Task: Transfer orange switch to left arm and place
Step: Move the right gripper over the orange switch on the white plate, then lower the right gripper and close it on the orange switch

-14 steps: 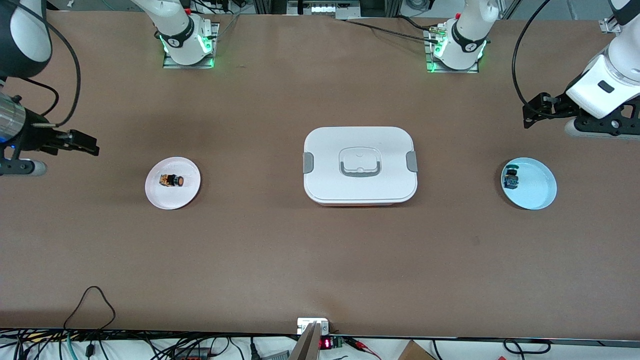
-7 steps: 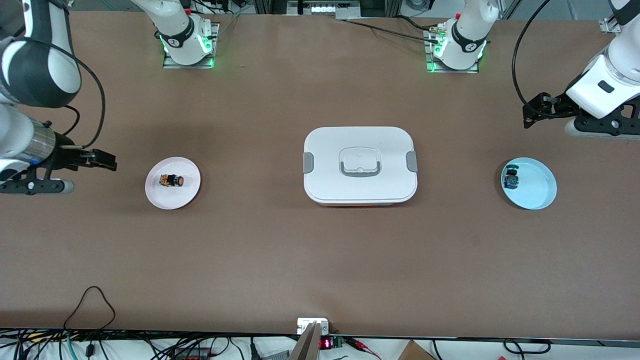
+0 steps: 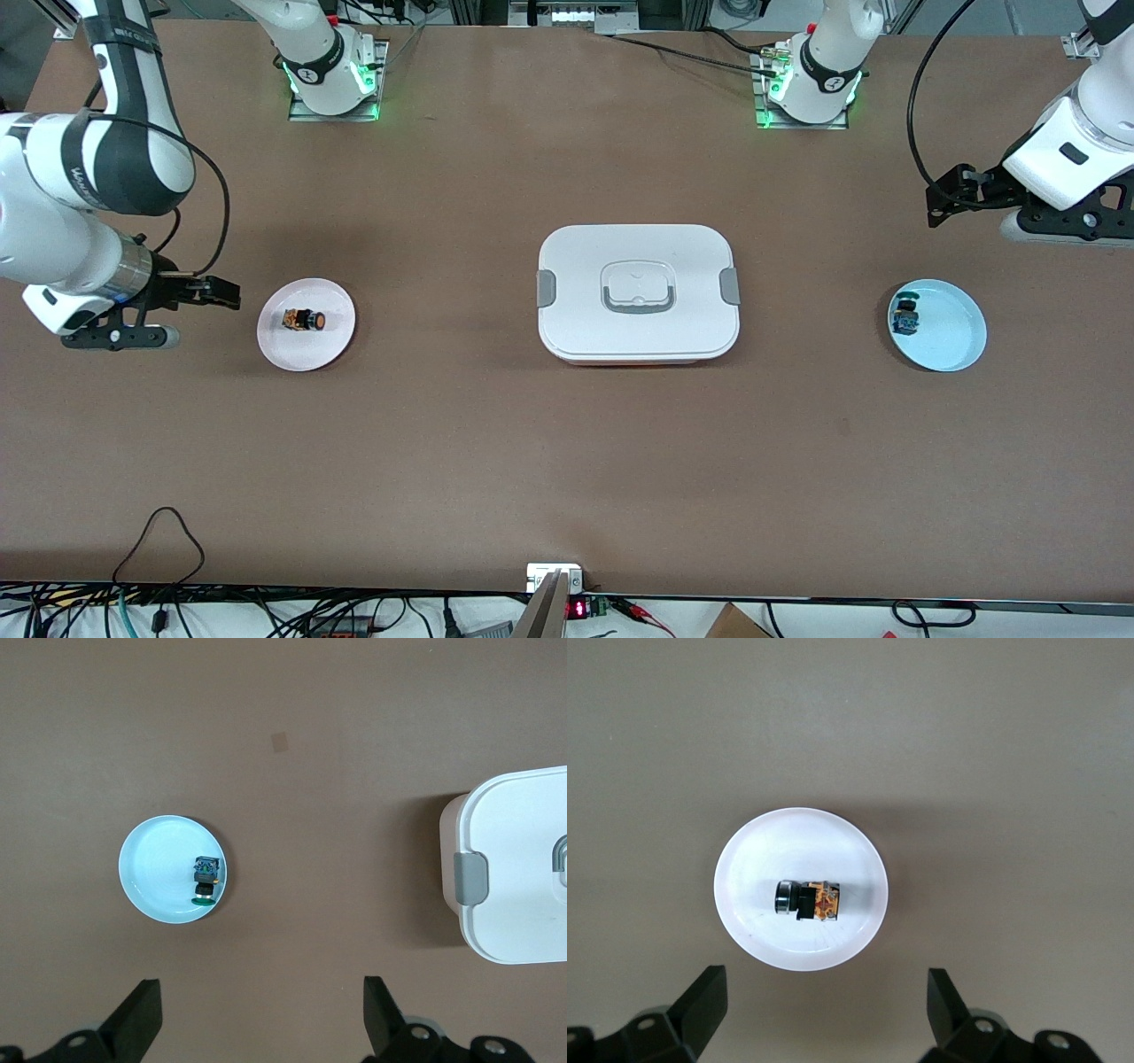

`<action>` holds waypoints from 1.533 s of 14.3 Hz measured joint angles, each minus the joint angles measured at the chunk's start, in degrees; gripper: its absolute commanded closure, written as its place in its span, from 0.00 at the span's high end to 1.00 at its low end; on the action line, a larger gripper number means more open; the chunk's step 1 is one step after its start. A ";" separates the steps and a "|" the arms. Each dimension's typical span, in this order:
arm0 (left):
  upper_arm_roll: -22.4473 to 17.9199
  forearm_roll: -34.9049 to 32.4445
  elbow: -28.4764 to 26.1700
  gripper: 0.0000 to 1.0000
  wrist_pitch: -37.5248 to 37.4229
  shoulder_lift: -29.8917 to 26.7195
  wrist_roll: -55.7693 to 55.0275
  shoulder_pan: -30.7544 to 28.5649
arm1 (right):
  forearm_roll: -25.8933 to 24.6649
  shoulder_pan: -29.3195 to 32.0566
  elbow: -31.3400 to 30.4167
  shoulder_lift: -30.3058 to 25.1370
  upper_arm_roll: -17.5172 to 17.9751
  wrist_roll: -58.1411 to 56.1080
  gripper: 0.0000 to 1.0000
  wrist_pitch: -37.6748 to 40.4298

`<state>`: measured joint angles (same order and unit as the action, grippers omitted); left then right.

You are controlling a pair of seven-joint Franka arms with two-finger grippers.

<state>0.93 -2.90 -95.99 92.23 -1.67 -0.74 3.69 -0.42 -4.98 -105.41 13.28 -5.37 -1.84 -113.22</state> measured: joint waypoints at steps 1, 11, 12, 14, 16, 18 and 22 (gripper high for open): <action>0.00 0.00 0.00 1.00 0.00 0.00 0.00 0.00 | 0.07 -0.29 -1.12 0.08 0.14 0.00 1.00 -1.57; 0.00 0.00 0.00 1.00 0.00 0.00 0.00 0.00 | 0.29 -1.29 -10.06 5.91 0.36 0.02 1.00 -16.97; 0.00 0.00 0.00 1.00 0.00 0.00 0.00 0.00 | 0.29 -1.31 -10.11 6.70 0.41 0.02 1.00 -17.26; 0.00 0.00 0.00 1.00 0.00 0.00 0.00 0.00 | 0.29 -1.56 -10.53 8.32 0.57 0.02 1.00 -18.63; 0.00 0.00 0.00 1.00 0.00 0.00 0.00 0.01 | 0.45 -2.09 -11.85 9.70 0.63 0.05 1.00 -20.83; 0.00 0.00 0.00 1.00 0.00 0.00 0.00 0.01 | 0.96 -2.50 -13.59 10.46 0.65 0.05 1.00 -22.98; 0.00 0.00 0.00 1.00 0.00 0.00 0.00 0.01 | 1.14 -2.76 -15.76 10.67 0.66 0.05 1.00 -25.02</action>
<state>0.93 -2.90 -95.98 92.23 -1.67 -0.74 3.69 0.71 -7.74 -121.16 23.95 -4.72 -1.79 -138.24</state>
